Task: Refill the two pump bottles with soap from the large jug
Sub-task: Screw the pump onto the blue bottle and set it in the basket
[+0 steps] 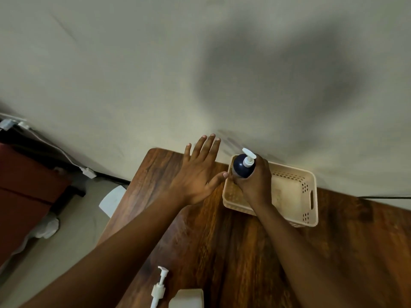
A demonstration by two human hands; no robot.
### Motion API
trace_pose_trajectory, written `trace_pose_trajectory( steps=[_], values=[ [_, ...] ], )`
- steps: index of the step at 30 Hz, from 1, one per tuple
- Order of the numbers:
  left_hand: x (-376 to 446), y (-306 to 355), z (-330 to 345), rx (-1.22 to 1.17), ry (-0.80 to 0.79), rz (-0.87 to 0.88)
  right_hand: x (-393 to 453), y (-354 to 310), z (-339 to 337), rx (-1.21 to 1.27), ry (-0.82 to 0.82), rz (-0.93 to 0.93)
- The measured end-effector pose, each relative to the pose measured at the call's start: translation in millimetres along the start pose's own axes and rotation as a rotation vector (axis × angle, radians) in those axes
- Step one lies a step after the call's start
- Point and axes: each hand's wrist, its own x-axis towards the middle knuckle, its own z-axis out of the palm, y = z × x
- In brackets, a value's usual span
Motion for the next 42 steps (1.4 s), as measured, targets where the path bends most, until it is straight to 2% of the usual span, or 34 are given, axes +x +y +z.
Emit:
trace_pose_trajectory(
  steps=[8, 16, 21, 24, 31, 42],
  values=[
    [-0.9, -5.3, 3.6, -0.005, -0.034, -0.027, 3.6, 5.9, 10.1, 0.026, 0.033, 0.034],
    [-9.8, 7.2, -4.4, 0.003, -0.010, -0.020, -2.2, -5.6, -11.1, -0.029, -0.065, 0.044],
    [-19.0, 26.8, -18.1, 0.028, 0.025, -0.032, -21.1, -32.7, -49.4, -0.232, 0.035, -0.145],
    [-30.0, 44.2, -27.8, 0.042, 0.047, -0.035, -34.5, -46.6, -73.8, -0.274, 0.000, -0.238],
    [-96.3, 108.6, -61.0, 0.050, 0.037, -0.082, -87.2, -53.6, -137.8, -0.299, -0.074, -0.381],
    [-237.8, 210.3, -90.7, 0.098, -0.027, -0.268, -196.5, -47.2, -225.7, -0.248, -0.223, -0.434]
  ],
)
